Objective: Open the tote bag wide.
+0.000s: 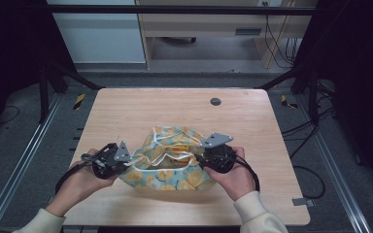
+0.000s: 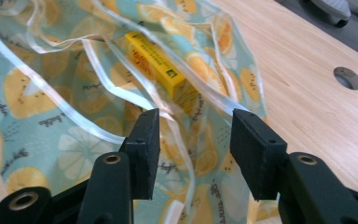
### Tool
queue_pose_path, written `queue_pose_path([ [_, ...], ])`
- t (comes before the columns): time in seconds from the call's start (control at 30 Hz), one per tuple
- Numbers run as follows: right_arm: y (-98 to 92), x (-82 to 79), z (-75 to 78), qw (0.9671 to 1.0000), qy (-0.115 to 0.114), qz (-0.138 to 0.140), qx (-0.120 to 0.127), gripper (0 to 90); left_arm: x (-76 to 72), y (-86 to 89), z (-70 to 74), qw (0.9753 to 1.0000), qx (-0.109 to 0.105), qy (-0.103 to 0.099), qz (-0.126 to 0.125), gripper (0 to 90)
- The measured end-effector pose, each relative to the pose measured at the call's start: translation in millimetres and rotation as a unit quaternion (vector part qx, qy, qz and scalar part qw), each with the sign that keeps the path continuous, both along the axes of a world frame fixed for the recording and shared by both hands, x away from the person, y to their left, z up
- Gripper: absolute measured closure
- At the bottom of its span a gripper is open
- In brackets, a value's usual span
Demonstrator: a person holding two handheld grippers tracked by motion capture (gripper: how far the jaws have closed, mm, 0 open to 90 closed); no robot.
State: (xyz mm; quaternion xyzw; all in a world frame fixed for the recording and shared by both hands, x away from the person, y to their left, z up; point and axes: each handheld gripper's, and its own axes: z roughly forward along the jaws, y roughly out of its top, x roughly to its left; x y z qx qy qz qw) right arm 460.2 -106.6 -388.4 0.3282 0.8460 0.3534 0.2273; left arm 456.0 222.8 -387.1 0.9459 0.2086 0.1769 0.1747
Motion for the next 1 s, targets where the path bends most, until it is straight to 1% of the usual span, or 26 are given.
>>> queue_pose_path([
  [0.13,-0.8,2.2,1.4,1.0000,-0.007,-0.004,0.006,50.1,2.6,1.9,-1.3,1.0000,-0.003,-0.002,0.006,87.2],
  [0.23,-1.2,2.8,5.8,0.9999,-0.012,-0.003,0.010,47.6,2.9,1.4,-2.4,0.9999,-0.006,-0.004,0.008,87.1],
  [0.43,-4.7,5.5,12.3,0.9997,-0.019,-0.008,0.011,45.3,3.1,1.7,-2.2,0.9999,-0.013,-0.006,0.010,87.1],
  [0.5,-5.2,7.3,10.8,0.9999,-0.014,-0.005,0.007,44.0,3.4,2.0,-1.7,0.9998,-0.014,-0.007,0.011,87.1],
  [0.6,-5.6,12.8,5.2,1.0000,-0.003,-0.004,0.000,44.6,4.0,1.9,-1.4,0.9998,-0.015,-0.008,0.012,87.1],
  [0.63,-5.8,14.4,3.9,1.0000,0.001,-0.006,-0.001,46.2,4.3,1.8,-1.3,0.9998,-0.015,-0.008,0.012,87.1],
  [0.73,-6.3,21.4,-2.2,0.9999,0.015,-0.002,-0.007,59.6,5.2,1.5,-1.0,0.9997,-0.017,-0.009,0.013,87.0],
  [0.8,-6.8,24.8,-3.5,0.9998,0.021,0.000,-0.003,72.1,6.9,1.3,-0.9,0.9996,-0.020,-0.011,0.014,86.9],
  [0.83,-7.3,27.4,-3.3,0.9997,0.023,0.002,0.009,76.2,7.7,1.1,-0.8,0.9996,-0.022,-0.013,0.015,86.9],
  [0.9,-7.6,31.8,-1.2,0.9995,0.022,0.000,0.020,81.4,10.8,-0.2,-0.2,0.9994,-0.025,-0.015,0.017,86.8],
  [1.0,-7.1,40.6,3.5,0.9995,0.016,-0.009,0.028,85.2,17.2,-3.9,1.9,0.9991,-0.031,-0.021,0.022,86.8],
])
